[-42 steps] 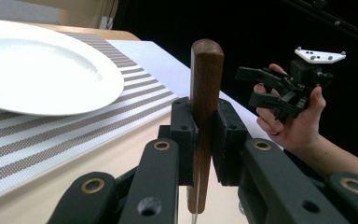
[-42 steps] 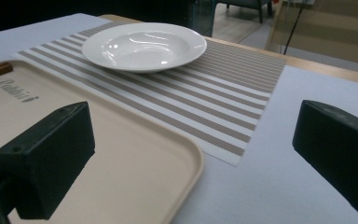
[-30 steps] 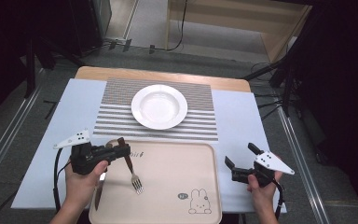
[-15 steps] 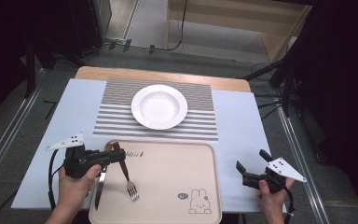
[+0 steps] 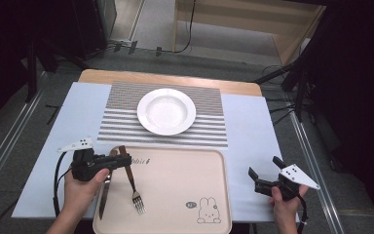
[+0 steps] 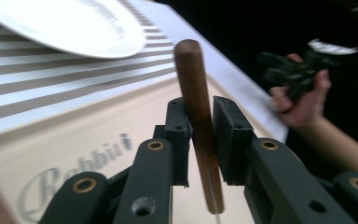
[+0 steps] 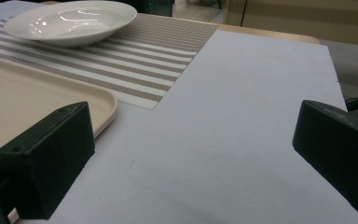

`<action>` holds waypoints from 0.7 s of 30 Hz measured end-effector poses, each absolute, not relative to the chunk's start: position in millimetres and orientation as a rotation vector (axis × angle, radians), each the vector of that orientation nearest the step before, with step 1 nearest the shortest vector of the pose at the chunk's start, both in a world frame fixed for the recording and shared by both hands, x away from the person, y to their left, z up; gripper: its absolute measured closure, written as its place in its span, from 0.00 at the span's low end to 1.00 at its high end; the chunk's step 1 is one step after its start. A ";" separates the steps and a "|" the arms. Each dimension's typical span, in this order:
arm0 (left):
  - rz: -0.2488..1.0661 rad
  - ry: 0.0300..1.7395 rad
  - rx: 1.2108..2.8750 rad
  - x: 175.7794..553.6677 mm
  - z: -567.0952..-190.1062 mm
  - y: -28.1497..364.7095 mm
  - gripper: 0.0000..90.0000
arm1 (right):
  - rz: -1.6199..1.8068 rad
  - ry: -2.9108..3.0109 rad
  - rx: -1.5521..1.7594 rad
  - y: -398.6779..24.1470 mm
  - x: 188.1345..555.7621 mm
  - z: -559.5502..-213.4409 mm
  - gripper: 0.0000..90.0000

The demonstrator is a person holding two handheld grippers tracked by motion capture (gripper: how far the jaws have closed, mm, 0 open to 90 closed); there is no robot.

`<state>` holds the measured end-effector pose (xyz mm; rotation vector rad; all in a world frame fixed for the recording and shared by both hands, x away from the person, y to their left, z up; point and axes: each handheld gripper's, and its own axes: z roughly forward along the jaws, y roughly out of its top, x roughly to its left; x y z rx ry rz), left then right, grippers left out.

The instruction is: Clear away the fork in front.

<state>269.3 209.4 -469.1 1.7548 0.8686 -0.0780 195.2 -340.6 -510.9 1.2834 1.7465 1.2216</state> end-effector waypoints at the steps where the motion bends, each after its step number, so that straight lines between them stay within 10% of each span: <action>1: -0.051 0.880 1.784 269.7 -470.8 207.5 0.79 | 1.222 1.746 1.282 -340.6 195.1 -510.8 0.00; 21: 0.169 0.940 2.081 272.0 -488.0 179.5 0.59 | 1.226 1.741 1.275 -343.1 195.6 -512.8 0.00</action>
